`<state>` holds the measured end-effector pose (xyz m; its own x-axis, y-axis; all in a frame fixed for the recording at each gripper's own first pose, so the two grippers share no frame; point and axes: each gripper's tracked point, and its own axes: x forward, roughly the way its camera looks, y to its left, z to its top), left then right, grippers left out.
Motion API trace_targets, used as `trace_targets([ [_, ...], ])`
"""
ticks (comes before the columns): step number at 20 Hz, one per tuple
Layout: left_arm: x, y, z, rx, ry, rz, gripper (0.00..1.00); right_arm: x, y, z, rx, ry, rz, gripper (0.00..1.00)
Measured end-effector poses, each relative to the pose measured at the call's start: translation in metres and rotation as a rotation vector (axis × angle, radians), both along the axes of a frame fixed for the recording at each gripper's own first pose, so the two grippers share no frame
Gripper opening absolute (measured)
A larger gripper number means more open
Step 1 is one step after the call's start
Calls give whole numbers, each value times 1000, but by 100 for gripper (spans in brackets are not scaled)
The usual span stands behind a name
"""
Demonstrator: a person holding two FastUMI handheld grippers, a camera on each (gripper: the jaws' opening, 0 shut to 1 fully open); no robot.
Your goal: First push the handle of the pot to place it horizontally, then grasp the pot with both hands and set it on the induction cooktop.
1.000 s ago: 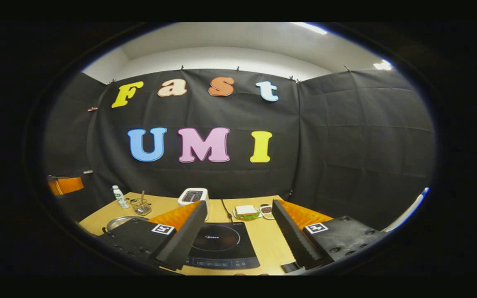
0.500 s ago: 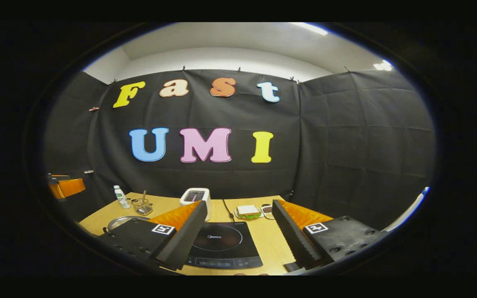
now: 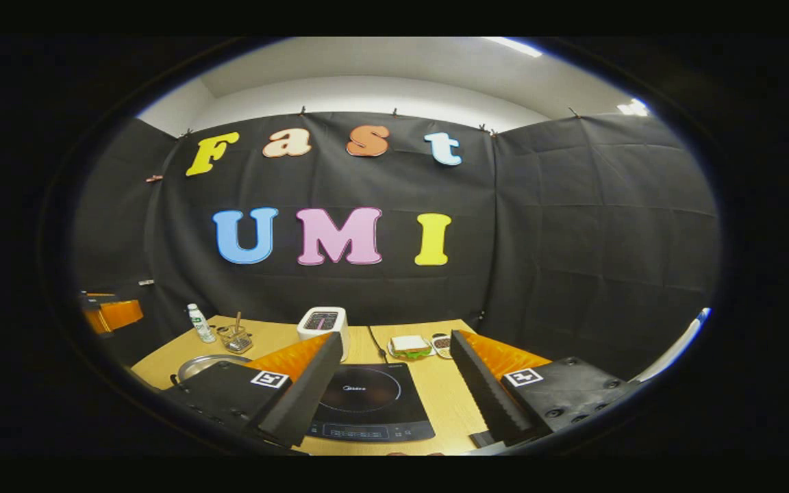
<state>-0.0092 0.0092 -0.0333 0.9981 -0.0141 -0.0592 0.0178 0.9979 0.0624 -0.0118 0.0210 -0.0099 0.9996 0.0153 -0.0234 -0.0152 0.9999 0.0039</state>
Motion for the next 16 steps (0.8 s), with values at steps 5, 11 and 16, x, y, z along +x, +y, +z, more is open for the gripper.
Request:
trace_targets([
  [5,3,6,-7,22,16,3,96,0,1,-1,0,3,6,98],
  [11,8,10,-28,44,74,-23,92,0,0,-8,1,21,12,100],
  [16,8,21,-55,-49,183,-67,48,-3,0,-12,-7,29,12,98],
])
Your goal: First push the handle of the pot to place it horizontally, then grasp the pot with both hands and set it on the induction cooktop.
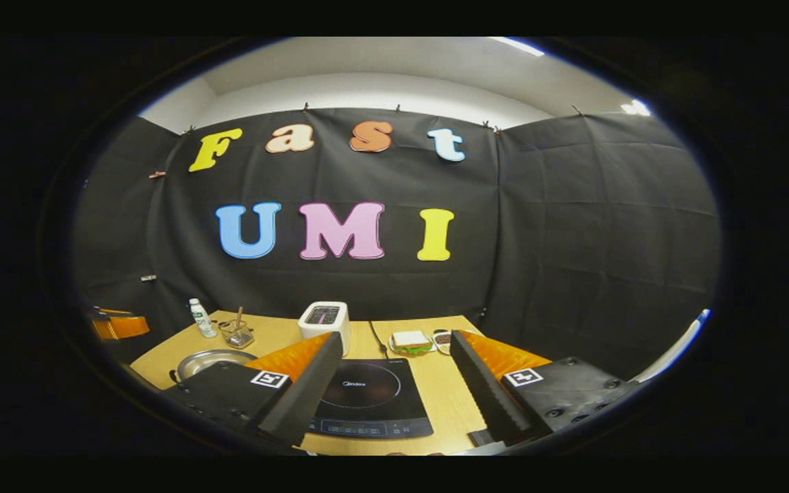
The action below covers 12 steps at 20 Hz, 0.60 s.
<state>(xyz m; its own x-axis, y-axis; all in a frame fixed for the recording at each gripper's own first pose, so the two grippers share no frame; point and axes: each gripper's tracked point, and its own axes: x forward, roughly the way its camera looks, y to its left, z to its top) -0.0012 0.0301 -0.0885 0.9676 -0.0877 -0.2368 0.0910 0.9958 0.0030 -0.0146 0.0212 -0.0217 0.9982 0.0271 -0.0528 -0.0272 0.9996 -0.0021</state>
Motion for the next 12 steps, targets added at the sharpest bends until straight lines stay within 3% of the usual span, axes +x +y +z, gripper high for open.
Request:
trace_targets([
  [3,1,5,-16,-17,62,-46,23,1,4,-3,0,12,7,100],
  [4,2,11,-19,-3,77,-45,5,1,6,-5,-1,17,11,98],
  [5,2,16,-24,6,89,-44,9,1,8,-6,-2,21,15,98],
  [6,1,17,-29,0,104,-53,5,1,10,-7,-3,23,19,98],
  [12,-5,39,-71,-43,225,-57,5,2,22,-11,-4,34,39,98],
])
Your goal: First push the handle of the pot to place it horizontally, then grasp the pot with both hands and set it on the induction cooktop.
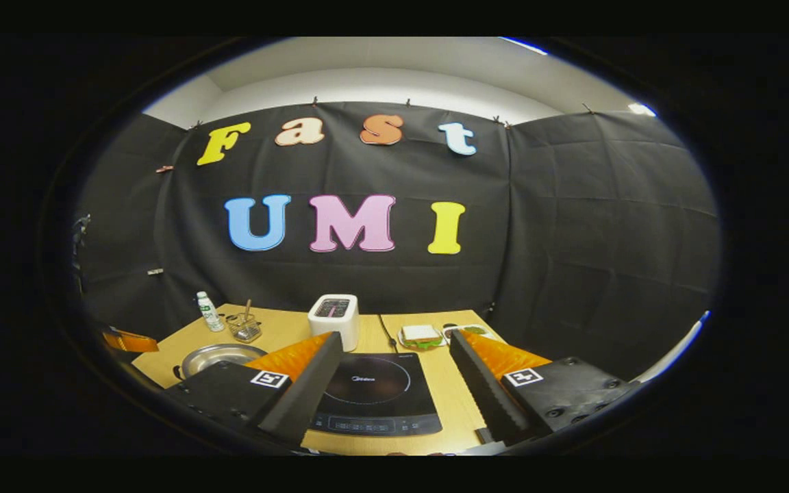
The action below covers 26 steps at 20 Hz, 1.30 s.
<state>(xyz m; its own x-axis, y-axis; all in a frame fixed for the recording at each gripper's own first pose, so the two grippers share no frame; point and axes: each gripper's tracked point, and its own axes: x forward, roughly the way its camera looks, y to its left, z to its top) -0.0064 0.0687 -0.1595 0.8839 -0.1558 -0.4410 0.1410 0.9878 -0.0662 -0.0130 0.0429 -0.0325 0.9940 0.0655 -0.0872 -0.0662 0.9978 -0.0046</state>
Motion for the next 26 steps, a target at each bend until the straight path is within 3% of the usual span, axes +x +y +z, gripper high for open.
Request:
trace_targets([
  [8,-7,58,-71,-15,180,50,5,5,5,-14,15,50,0,98],
  [15,-8,82,-131,-57,321,63,5,7,19,-30,-8,103,20,98],
  [19,-5,94,-162,-41,384,49,5,9,29,-35,24,144,21,98],
  [26,14,114,-195,-10,471,65,5,9,34,-49,-20,194,29,98],
])
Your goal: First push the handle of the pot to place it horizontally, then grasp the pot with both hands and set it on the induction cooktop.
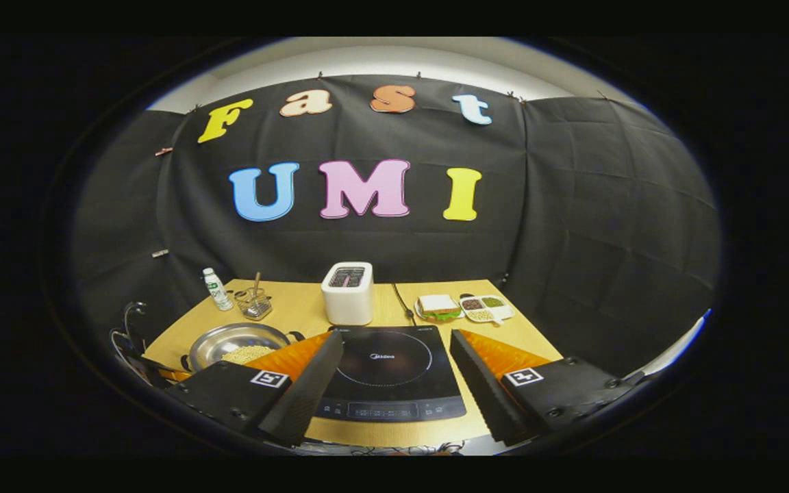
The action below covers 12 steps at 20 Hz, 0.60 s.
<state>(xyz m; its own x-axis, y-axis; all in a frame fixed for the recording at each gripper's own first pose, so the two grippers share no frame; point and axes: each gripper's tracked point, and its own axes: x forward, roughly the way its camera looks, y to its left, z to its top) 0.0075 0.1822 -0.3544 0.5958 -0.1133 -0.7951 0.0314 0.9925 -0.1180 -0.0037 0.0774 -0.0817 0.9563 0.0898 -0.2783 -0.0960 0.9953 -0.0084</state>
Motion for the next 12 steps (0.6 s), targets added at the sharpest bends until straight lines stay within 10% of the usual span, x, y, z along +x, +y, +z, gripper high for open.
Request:
trace_targets([
  [12,31,23,-5,16,45,18,5,5,-6,-17,-33,46,-38,96],
])
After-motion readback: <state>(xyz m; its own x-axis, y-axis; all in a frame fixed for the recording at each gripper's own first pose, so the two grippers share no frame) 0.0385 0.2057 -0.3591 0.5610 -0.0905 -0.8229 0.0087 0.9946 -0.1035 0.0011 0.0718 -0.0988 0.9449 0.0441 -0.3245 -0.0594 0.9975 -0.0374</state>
